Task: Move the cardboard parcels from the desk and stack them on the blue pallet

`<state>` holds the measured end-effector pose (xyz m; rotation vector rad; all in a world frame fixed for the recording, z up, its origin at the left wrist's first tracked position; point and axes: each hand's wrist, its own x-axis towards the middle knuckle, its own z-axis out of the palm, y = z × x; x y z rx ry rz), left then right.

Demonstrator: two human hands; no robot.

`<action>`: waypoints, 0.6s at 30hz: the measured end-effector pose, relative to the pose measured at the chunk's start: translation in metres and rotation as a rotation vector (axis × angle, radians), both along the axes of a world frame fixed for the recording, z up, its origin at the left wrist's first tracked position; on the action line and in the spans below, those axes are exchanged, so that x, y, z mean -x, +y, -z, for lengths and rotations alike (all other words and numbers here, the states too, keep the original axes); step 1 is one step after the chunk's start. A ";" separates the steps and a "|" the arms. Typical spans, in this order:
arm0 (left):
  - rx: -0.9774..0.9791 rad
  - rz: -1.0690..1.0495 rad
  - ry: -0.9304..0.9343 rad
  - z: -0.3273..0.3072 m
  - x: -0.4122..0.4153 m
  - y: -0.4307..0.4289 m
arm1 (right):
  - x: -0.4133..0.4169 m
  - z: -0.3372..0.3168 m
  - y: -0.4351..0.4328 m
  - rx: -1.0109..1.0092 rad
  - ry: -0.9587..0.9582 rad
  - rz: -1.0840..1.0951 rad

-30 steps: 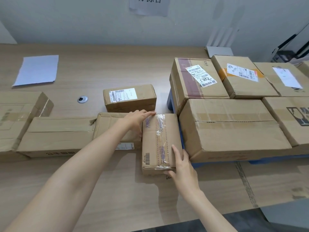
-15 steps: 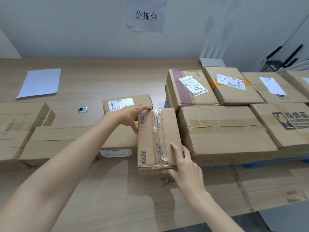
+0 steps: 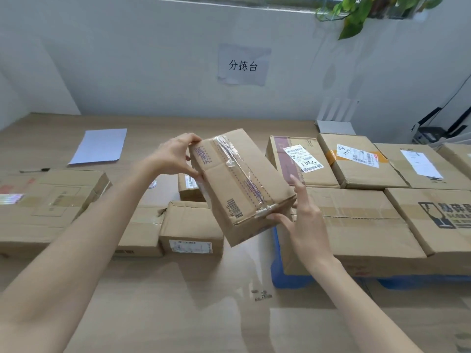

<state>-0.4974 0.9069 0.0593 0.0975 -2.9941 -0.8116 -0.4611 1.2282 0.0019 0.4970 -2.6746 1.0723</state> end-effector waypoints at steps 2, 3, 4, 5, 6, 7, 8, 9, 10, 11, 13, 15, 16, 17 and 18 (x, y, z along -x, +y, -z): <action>-0.026 -0.059 0.061 -0.007 -0.009 -0.001 | 0.010 -0.005 0.000 0.042 0.006 0.007; -0.033 -0.086 0.084 -0.011 -0.013 -0.001 | 0.015 -0.008 0.000 0.075 -0.002 -0.012; -0.032 -0.115 0.100 -0.015 -0.017 0.001 | 0.020 -0.010 0.001 0.111 -0.019 -0.046; -0.023 -0.141 0.109 -0.018 -0.019 0.002 | 0.025 -0.013 0.002 0.145 -0.040 -0.086; -0.005 -0.165 0.114 -0.021 -0.022 0.005 | 0.030 -0.016 0.004 0.171 -0.066 -0.125; 0.015 -0.184 0.117 -0.023 -0.024 0.009 | 0.033 -0.019 0.006 0.189 -0.090 -0.161; 0.029 -0.198 0.116 -0.026 -0.026 0.014 | 0.036 -0.022 0.011 0.206 -0.115 -0.194; 0.039 -0.208 0.116 -0.030 -0.027 0.021 | 0.038 -0.025 0.015 0.231 -0.142 -0.224; 0.046 -0.217 0.122 -0.034 -0.028 0.029 | 0.041 -0.027 0.021 0.260 -0.173 -0.251; 0.053 -0.223 0.134 -0.037 -0.028 0.039 | 0.043 -0.029 0.028 0.289 -0.207 -0.281; 0.067 -0.225 0.169 -0.046 -0.027 0.066 | 0.046 -0.035 0.046 0.325 -0.282 -0.323; 0.097 -0.228 0.201 -0.056 -0.025 0.099 | 0.051 -0.041 0.068 0.308 -0.305 -0.318; 0.111 -0.232 0.213 -0.060 -0.022 0.117 | 0.054 -0.044 0.081 0.296 -0.296 -0.301; 0.120 -0.235 0.225 -0.064 -0.019 0.136 | 0.058 -0.047 0.096 0.290 -0.282 -0.291; 0.124 -0.238 0.236 -0.068 -0.016 0.157 | 0.063 -0.050 0.114 0.285 -0.269 -0.281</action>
